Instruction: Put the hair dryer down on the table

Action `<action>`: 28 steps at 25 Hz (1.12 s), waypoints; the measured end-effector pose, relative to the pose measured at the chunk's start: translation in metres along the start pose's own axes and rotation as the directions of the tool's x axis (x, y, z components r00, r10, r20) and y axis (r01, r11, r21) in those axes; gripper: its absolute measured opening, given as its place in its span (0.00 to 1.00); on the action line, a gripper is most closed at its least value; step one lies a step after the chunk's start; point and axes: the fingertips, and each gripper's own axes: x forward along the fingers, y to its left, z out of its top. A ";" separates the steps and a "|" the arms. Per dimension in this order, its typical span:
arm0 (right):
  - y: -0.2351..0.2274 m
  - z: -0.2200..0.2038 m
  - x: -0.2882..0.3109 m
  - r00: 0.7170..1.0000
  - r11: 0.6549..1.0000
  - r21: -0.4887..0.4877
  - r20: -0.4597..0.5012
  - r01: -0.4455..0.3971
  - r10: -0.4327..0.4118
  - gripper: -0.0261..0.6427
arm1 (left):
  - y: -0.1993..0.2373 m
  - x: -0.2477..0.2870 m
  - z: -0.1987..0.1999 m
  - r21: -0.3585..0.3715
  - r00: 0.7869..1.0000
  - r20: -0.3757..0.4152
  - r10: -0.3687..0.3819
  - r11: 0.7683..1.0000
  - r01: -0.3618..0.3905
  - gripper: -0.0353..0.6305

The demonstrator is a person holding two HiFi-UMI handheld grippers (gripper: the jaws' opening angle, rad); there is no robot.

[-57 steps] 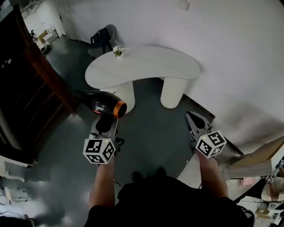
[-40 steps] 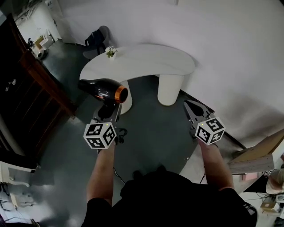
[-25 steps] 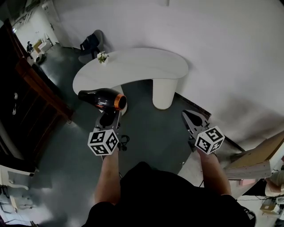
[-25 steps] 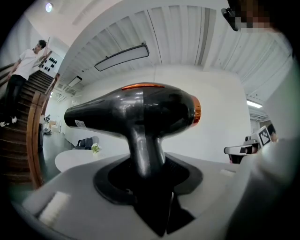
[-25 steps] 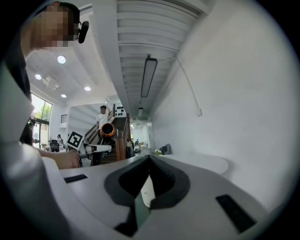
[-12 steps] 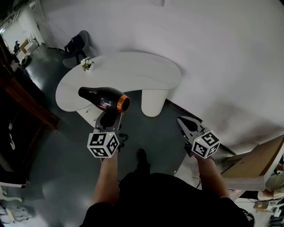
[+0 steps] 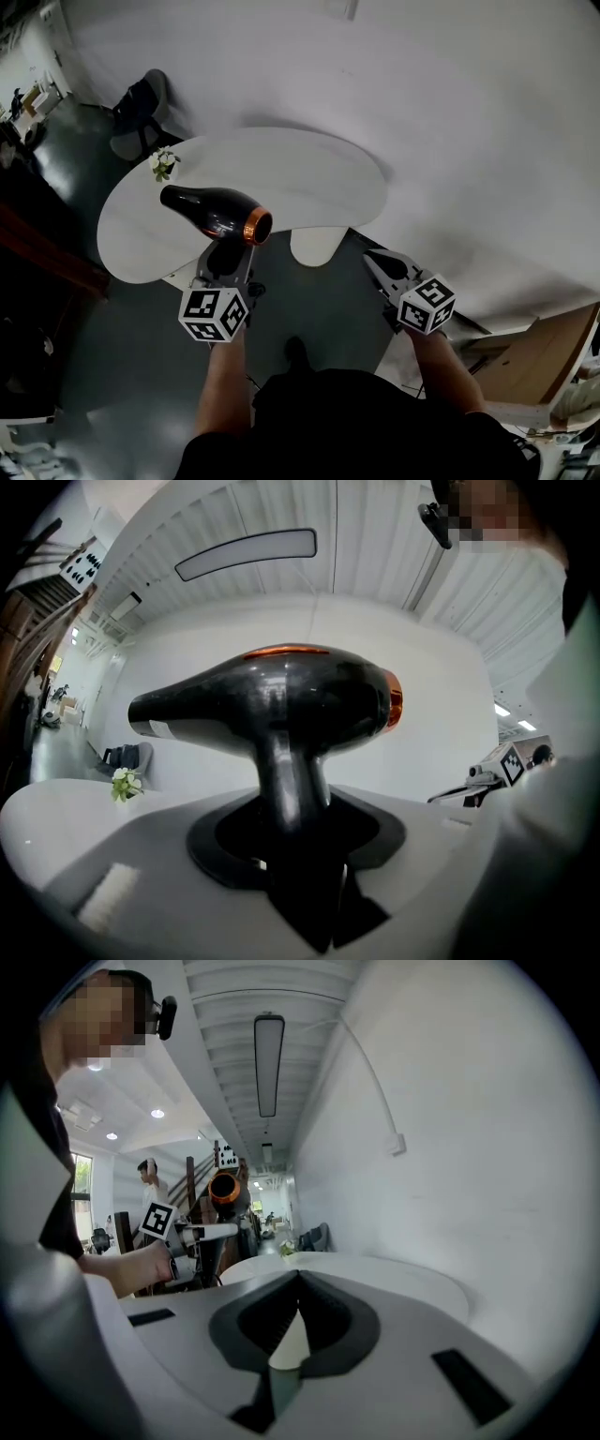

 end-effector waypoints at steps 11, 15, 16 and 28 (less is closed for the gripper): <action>-0.050 0.015 0.071 0.999 0.999 -0.009 -0.033 -0.042 0.042 0.06 | 0.038 0.063 -0.008 -0.047 1.000 -0.024 0.015 0.999 -0.016 0.32; -0.091 0.022 0.103 0.993 0.994 0.013 -0.033 -0.112 0.113 0.06 | 0.039 0.102 -0.005 -0.030 0.997 -0.050 0.057 0.998 -0.058 0.32; -0.097 0.021 0.109 0.991 0.991 0.010 -0.030 -0.131 0.131 0.06 | 0.040 0.107 -0.006 -0.025 0.996 -0.050 0.068 0.997 -0.069 0.32; -0.245 0.041 0.166 0.934 0.935 0.000 -0.034 -0.355 0.355 0.06 | 0.040 0.239 -0.008 -0.070 0.959 -0.048 0.280 0.957 -0.283 0.32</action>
